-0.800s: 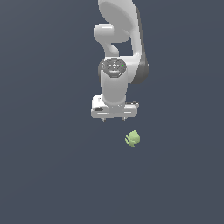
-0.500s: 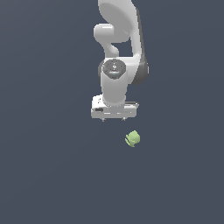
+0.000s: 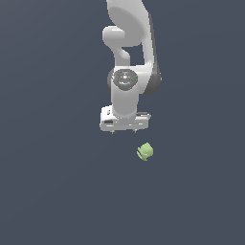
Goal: Pick up the object and move it to a goal position.
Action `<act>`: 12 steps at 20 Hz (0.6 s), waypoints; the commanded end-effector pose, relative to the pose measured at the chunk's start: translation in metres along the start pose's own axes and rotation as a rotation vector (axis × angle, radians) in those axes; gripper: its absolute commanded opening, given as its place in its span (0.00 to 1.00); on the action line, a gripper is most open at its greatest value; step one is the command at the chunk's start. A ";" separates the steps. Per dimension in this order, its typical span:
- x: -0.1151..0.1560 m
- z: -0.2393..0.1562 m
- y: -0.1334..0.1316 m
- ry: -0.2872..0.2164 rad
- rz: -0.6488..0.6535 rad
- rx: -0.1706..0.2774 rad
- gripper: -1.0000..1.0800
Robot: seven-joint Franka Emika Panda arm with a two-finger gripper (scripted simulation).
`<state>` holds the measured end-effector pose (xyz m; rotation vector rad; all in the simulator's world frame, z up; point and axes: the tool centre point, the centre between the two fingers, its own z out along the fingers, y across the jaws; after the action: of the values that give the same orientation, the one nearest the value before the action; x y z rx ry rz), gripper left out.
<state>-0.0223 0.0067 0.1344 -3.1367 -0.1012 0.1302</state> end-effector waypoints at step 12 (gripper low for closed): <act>0.038 0.019 -0.049 0.039 -0.210 -0.016 0.96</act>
<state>0.0047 0.0465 0.1176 -3.1241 -0.3656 0.0796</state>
